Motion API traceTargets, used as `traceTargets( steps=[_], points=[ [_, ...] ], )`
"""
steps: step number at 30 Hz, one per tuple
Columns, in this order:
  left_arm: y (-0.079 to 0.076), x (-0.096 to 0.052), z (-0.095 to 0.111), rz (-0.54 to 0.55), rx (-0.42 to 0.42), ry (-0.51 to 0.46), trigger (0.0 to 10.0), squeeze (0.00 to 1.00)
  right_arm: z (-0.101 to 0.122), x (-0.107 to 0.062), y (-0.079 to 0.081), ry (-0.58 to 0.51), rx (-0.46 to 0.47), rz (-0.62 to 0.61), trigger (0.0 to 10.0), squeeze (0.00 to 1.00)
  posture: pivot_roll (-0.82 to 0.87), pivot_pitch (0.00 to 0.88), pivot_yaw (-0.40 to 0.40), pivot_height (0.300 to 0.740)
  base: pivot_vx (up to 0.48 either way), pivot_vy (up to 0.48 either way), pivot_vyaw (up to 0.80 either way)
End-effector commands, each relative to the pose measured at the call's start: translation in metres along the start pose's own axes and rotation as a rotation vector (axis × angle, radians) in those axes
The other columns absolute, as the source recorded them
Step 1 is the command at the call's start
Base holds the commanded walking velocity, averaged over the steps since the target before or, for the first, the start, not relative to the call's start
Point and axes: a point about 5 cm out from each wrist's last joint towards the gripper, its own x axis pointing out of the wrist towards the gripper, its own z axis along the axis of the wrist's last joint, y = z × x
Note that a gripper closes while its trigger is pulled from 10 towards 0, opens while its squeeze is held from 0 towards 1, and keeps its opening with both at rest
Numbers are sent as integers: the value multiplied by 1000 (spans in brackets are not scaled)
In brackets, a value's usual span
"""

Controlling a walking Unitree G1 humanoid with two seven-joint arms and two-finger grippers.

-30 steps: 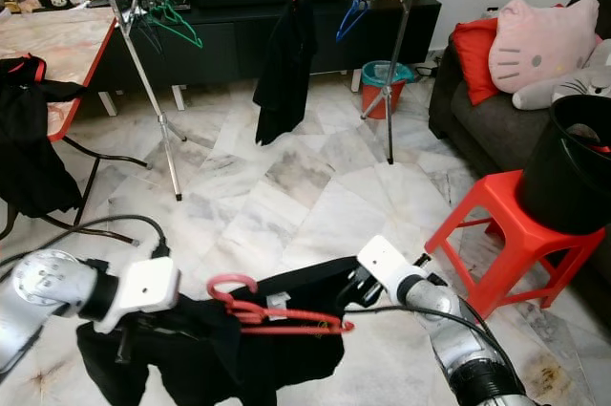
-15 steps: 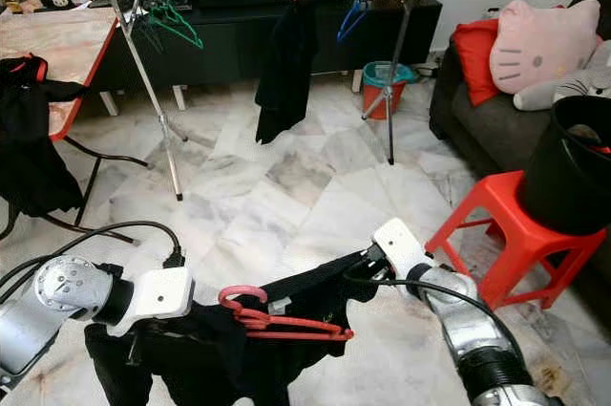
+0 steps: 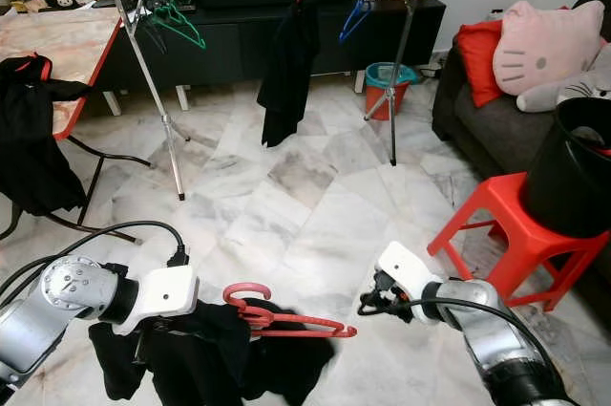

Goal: Hang hanger

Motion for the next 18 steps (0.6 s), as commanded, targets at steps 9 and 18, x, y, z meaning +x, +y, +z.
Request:
traceTargets(
  steps=[9, 18],
  points=[
    [10, 3, 3, 66, -19, 0, 10000, 0, 42, -26, -38, -273, 1, -294, 10000, 0, -100, 0, -29, 732, 0, 0, 0],
    [29, 24, 12, 202, -71, -1, 10000, 0, 90, -47, -43, -628, 84, -253, 10000, 0, -101, 0, -30, 732, 0, 0, 0]
  ],
)
